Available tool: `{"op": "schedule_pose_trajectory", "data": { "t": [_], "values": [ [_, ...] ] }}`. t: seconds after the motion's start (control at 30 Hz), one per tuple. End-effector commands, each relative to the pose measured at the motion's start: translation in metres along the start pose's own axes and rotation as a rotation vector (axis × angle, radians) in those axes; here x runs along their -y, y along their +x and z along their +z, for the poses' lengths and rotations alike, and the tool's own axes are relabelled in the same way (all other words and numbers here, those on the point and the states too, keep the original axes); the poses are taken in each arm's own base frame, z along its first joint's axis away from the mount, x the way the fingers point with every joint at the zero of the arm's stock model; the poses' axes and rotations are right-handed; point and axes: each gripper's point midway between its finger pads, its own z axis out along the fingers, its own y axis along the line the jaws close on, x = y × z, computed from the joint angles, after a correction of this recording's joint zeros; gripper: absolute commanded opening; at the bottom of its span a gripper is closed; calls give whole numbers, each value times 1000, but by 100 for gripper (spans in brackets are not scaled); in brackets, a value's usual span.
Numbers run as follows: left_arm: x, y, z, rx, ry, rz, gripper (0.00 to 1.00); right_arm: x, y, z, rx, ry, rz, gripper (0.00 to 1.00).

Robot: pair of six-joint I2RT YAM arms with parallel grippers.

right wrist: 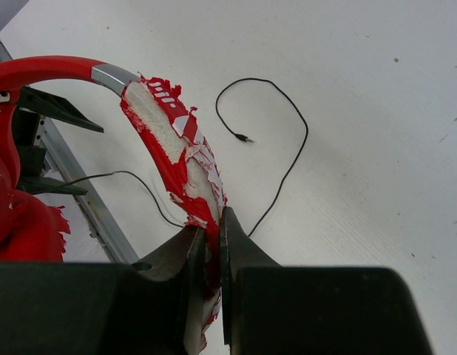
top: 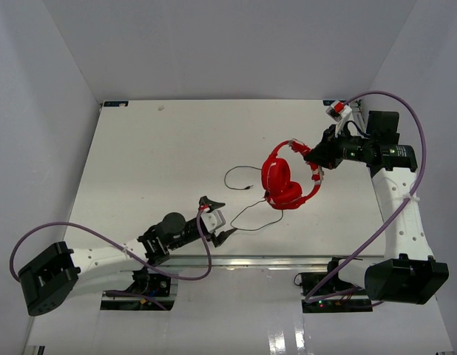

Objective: Wrap the headphones

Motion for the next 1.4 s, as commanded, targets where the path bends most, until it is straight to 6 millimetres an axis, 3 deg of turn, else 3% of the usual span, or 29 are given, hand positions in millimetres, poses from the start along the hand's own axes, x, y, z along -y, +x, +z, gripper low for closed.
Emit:
{"op": "schedule_pose_trajectory", "data": {
  "t": [0.0, 0.17, 0.3, 0.53, 0.63, 0.83, 0.97, 1.17, 1.37],
  "values": [
    [16, -10, 15, -1, 109, -27, 90, -13, -10, 2, 35, -47, 9, 8],
    [26, 9, 36, -31, 145, -81, 87, -16, -12, 4, 37, -49, 14, 8],
    [27, 18, 46, -31, 132, -116, 77, -16, -15, 1, 38, -37, 5, 8],
    [28, 22, 43, -5, 78, -289, 28, -18, -15, 7, 58, -67, 89, 8],
    [31, 17, 45, -1, 67, -333, 21, -16, -13, 11, 56, -71, 138, 8],
    [27, 1, 54, 11, 37, -395, 11, -19, -14, 17, 58, -57, 187, 8],
    [27, -14, 67, -4, 39, -437, 0, -3, -19, 18, 91, 79, 256, 8],
    [24, -41, 83, -16, 11, -469, 0, 27, -34, 13, 186, 304, 361, 8],
    [30, -50, 88, -75, -11, -488, 0, 49, -41, 10, 294, 462, 418, 8]
  ]
}}
